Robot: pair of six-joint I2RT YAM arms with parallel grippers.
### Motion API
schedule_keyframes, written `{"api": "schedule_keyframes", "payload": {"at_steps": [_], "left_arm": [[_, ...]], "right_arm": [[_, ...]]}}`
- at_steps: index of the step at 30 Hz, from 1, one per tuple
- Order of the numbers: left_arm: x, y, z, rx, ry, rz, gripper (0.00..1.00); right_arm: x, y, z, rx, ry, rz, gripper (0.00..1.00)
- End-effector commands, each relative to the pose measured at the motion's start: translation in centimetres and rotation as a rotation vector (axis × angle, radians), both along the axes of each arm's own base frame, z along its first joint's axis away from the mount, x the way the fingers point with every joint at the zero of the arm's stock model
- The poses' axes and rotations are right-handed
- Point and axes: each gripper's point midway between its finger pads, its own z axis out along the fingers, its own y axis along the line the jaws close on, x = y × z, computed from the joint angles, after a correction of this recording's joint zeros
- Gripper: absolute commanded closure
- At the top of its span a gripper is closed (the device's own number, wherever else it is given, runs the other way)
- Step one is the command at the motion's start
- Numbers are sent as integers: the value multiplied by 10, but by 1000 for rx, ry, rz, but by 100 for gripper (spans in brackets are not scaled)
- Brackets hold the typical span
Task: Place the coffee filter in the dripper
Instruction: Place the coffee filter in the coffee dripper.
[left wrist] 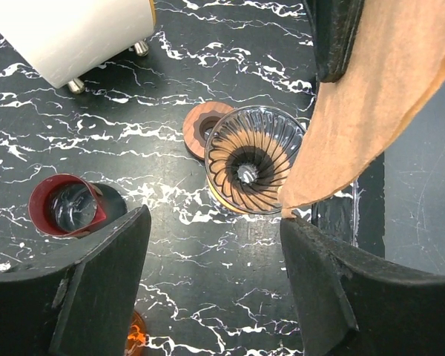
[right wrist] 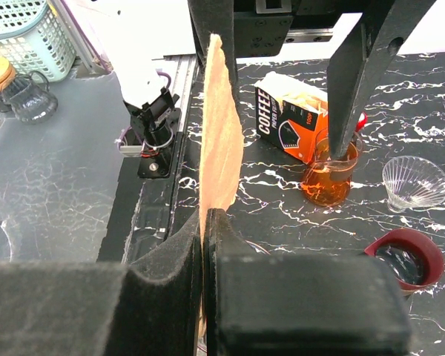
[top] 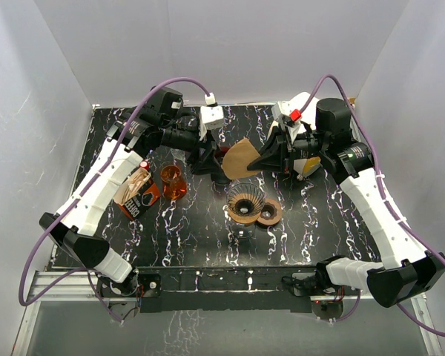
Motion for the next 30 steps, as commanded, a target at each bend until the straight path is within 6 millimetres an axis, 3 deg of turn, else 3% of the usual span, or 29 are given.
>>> {"api": "schedule_keyframes", "payload": {"at_steps": [1,10,21,30], "left_arm": [[1,3,11,-8,-56,10,30],[-10,16,2,35,-108,-19,20],[-4,0,12,-23,-41,-12,19],[-12,-2,18,-47,-12,-41,20]], "right_arm": [[-1,-2,3,10,-34,11,100],[5,0,4,3,-28,-12,100],[6,1,2,5,-8,-7,100],[11,1,-1,-3,-6,-28,100]]}}
